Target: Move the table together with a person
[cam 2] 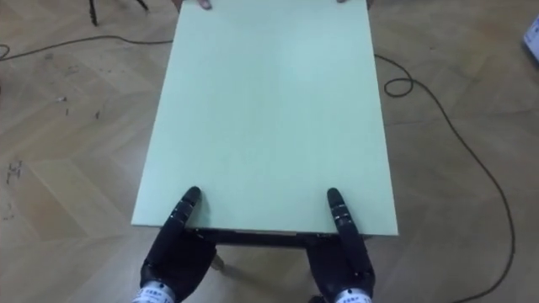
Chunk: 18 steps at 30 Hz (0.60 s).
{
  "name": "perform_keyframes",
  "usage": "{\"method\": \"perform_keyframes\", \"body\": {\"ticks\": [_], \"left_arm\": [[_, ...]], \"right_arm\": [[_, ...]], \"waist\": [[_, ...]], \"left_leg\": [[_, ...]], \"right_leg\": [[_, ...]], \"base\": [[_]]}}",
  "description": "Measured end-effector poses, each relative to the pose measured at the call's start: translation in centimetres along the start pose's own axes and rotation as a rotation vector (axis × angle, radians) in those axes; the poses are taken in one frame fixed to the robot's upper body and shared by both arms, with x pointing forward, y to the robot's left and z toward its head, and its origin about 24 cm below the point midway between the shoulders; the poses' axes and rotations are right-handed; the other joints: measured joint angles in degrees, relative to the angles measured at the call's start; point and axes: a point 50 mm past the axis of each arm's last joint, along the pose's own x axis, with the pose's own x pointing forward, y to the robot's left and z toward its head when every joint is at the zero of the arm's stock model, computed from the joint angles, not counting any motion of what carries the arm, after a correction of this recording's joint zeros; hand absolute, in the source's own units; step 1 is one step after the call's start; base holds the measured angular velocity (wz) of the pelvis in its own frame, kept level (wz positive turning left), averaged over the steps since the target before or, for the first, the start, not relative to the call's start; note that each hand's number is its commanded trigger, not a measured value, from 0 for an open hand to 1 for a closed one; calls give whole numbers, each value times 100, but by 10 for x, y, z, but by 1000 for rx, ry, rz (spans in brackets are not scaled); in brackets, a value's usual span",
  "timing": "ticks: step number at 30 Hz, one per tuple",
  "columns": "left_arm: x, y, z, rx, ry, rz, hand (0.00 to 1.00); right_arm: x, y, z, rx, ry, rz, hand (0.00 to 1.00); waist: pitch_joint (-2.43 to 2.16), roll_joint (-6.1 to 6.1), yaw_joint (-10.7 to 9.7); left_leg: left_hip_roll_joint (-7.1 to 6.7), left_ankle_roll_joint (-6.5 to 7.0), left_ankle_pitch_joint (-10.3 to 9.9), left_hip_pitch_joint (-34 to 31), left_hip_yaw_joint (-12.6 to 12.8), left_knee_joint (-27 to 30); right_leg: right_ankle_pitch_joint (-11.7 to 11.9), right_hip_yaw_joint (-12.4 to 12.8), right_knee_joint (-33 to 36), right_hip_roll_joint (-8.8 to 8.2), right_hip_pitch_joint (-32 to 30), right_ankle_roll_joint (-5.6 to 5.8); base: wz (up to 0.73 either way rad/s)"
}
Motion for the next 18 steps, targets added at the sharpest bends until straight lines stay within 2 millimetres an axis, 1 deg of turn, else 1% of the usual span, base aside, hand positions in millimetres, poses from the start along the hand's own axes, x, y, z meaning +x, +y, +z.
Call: {"method": "perform_keyframes", "body": {"ticks": [1, 2, 3, 4, 6, 7, 10, 12, 13, 18], "left_arm": [[0, 0, 0, 5, 1, 0, 100], [-2, 2, 0, 10, 2, 8, 100], [-3, 3, 1, 11, 1, 12, 100], [-6, 6, 1, 9, -7, 19, 100], [-7, 7, 2, 11, -14, 23, 100], [-7, 8, 2, 13, -12, 24, 100], [-7, 8, 2, 13, -11, 24, 100], [-7, 8, 2, 10, -11, 24, 100], [-7, 8, 2, 10, -11, 24, 100], [-8, 6, 2, 8, -16, 19, 100]], "right_arm": [[-2, -1, -4, 8, -3, -6, 100], [-4, -3, -4, 14, -3, -14, 100], [-4, -3, -5, 15, 3, -14, 100], [-5, -3, -7, 14, 12, -17, 100], [-5, -3, -9, 10, 20, -16, 100], [-5, -3, -9, 9, 21, -17, 100], [-4, -3, -8, 1, 23, -12, 100], [-4, -2, -7, -6, 25, -7, 100], [-3, -1, -6, -11, 22, -4, 100], [0, 2, -5, -27, 23, 12, 100]], "waist": [[9, -49, -20], [-2, -88, 4], [-2, -88, 52], [-3, -89, 175], [-5, -95, 213], [-8, -97, 233], [-18, -113, 322], [-26, -124, 358], [-27, -126, 412], [-28, -126, 577]], "left_leg": [[39, -49, 57, 78, 142, -93], [35, -130, 120, 229, 244, -234], [42, -149, 133, 299, 247, -296], [87, -171, 148, 412, 313, -419], [130, -190, 163, 452, 321, -500], [151, -175, 184, 473, 319, -554], [191, -182, 194, 483, 295, -601], [193, -184, 196, 484, 254, -639], [193, -184, 195, 483, 240, -654], [205, -184, 195, 468, 96, -699]], "right_leg": [[-22, 154, -21, 62, 53, -30], [-20, 357, -144, 171, 120, -53], [-4, 402, -222, 220, 181, -92], [57, 434, -373, 291, 275, -155], [163, 432, -512, 364, 368, -191], [227, 402, -613, 388, 416, -176], [246, 399, -715, 444, 456, -194], [255, 388, -718, 451, 458, -212], [270, 372, -727, 451, 458, -236], [250, 233, -810, 448, 532, -244]], "base": [[25], [6], [-32], [-32], [-11], [4], [4], [7], [8], [14]]}}
